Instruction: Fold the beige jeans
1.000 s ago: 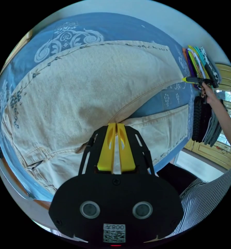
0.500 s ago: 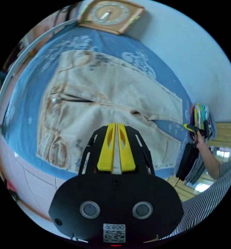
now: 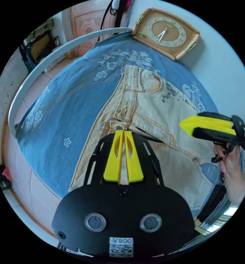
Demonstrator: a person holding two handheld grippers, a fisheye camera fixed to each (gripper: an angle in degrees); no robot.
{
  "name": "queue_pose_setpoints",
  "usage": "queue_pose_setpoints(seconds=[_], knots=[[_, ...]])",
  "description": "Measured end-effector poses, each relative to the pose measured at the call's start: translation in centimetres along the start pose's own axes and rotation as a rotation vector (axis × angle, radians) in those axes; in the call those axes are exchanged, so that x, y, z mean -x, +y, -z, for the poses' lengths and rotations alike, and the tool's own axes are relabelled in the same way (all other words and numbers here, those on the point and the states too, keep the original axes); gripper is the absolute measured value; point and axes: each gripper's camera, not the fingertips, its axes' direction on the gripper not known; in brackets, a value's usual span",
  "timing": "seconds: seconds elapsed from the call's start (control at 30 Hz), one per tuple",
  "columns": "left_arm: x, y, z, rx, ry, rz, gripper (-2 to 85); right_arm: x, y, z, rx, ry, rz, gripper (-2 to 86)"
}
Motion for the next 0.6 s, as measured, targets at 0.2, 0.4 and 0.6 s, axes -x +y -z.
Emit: queue_pose_setpoints(seconds=[0.2, 0.4, 0.6], knots=[[2.2, 2.5, 2.5, -0.158, 0.035, 0.018, 0.3, 3.7, -5.8, -6.5, 0.156, 0.125, 0.120, 5.2], [4.1, 3.2, 4.9, -0.191, 0.046, -0.003, 0.4, 4.7, -7.3, -7.8, 0.166, 0.210, 0.168, 3.8], [5.4, 3.3, 7.3, -0.194, 0.024, -0.024, 0.3, 1.7, -8.3, -6.3, 0.117, 0.016, 0.035, 0.6]])
